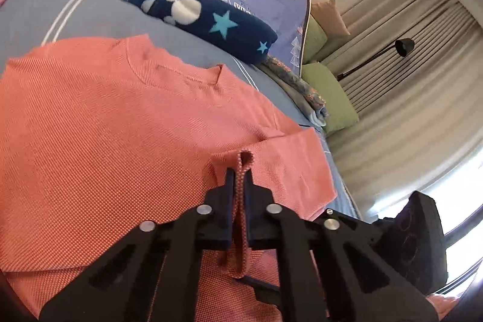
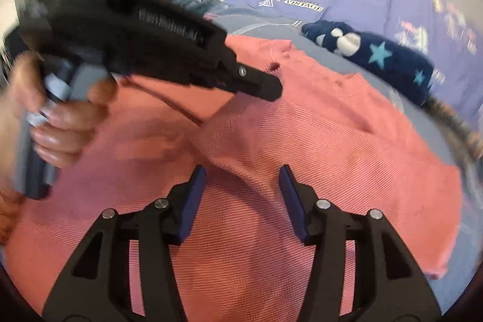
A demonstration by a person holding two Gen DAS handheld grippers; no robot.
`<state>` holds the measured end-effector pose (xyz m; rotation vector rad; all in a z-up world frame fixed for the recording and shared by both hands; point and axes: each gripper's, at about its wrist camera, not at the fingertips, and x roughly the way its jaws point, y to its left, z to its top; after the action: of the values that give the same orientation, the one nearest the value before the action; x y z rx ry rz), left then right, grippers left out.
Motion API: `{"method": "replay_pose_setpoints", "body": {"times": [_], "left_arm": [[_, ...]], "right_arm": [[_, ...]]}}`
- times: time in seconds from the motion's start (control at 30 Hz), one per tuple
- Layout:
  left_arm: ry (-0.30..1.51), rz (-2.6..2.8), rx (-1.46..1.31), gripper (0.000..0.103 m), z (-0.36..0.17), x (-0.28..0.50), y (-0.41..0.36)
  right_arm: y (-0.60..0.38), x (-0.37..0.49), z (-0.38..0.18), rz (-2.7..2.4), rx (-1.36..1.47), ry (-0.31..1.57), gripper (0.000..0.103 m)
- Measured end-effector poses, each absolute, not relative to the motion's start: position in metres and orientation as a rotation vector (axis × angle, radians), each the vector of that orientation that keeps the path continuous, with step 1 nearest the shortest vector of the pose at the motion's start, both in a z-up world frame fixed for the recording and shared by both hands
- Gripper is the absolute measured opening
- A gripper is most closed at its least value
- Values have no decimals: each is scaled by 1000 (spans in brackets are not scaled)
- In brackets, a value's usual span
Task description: Fold small clothes
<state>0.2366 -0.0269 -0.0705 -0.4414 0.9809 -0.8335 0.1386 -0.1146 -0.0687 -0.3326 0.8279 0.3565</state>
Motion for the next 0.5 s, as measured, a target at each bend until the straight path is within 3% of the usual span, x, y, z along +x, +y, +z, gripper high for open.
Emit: {"method": "replay_pose_setpoints", "body": {"times": [0.1,0.3,0.5], "left_arm": [[957,-840,-468,3,-65,236,-22],[789,-827,-571,3,-31,230,16],[701,-739,-611,3,-15,229,67]], "right_arm": [[-118,146,-67,304,-328,813,8],[-119,163,-22,346,-167,689,5],[-66,187,-19,459,-182,696,5]]}}
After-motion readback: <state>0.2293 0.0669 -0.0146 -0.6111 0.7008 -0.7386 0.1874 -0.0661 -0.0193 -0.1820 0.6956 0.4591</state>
